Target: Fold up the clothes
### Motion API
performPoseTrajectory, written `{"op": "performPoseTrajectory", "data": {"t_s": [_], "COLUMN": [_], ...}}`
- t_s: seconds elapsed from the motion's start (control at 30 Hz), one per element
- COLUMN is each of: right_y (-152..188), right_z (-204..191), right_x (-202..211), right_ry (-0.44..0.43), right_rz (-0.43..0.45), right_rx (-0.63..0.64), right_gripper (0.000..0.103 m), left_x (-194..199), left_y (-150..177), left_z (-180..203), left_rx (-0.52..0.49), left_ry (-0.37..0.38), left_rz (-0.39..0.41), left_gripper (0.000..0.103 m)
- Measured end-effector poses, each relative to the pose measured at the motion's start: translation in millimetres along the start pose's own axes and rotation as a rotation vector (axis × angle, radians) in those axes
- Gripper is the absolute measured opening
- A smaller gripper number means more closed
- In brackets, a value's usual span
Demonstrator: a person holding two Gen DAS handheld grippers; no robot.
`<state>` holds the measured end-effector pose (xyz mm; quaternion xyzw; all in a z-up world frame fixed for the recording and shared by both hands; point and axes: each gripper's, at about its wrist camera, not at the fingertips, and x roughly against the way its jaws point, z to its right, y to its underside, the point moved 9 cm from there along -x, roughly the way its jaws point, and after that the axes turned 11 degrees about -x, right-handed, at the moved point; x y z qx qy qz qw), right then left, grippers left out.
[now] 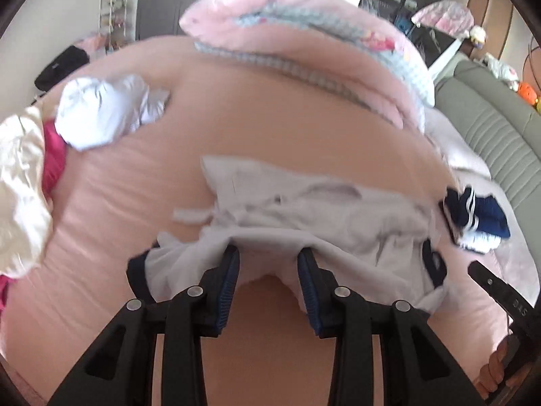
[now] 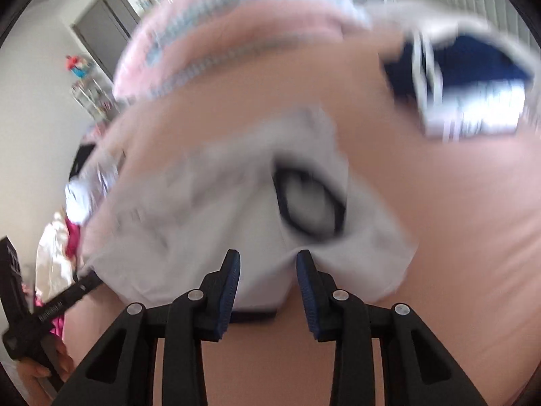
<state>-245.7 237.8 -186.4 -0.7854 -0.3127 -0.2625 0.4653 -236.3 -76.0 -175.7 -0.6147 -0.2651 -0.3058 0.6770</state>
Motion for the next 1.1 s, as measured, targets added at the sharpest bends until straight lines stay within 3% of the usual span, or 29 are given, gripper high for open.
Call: {"op": "performPoseTrajectory", "data": {"t_s": [0.1,0.17,0.23,0.33,0.4,0.53,0.63,0.67,0.8,1.0,1.03,1.07,1.1], "right_y": [-6,14,46,90,105,103,88,82,54,75,79,82,84], "right_z": [-11,-5,1,22,27,19,8,3,-15,-1,0,0,3], "right_x": [11,-3,-16,-28,-27,-36,-43,-44,-26,-47,-43,-35,-28], "right_ry": [-0.004,0.04,0.023,0.1,0.121,0.161,0.167,0.164,0.087,0.117,0.107,0.103,0.104], "right_rz": [-0.001,-0.117,-0.232,-0.311,-0.31,-0.276,-0.246,-0.24,-0.132,-0.259,-0.258,-0.245,-0.234], "right_rx": [0.035,0.021,-0.001,0.007,0.016,0.141,0.182,0.184,0.145,0.086,0.067,0.051,0.032], "right_gripper": [0.034,0.034,0.034,0.034,0.034,0.035,0.033,0.025,0.024,0.024,0.025,0.025,0.025], "left_x": [-1,-8,-14,-19,-22,-28,-33,-33,-31,-29,-29,-28,-28], "left_y": [7,34,62,82,95,122,105,104,98,91,90,88,87], "left_z": [-2,6,14,25,33,48,51,50,48,45,45,44,44], "left_rx": [0.036,0.0,-0.036,-0.089,-0.124,-0.194,-0.179,-0.177,-0.172,-0.164,-0.163,-0.161,-0.16], "left_ry": [0.024,0.034,0.044,0.039,0.035,0.028,0.067,0.071,0.084,0.104,0.107,0.111,0.114], "left_rz": [-0.05,-0.117,-0.183,-0.222,-0.247,-0.297,-0.259,-0.255,-0.238,-0.213,-0.209,-0.204,-0.2], "left_gripper": [0.033,0.033,0.033,0.033,0.033,0.033,0.029,0.026,0.026,0.026,0.025,0.012,0.007]}}
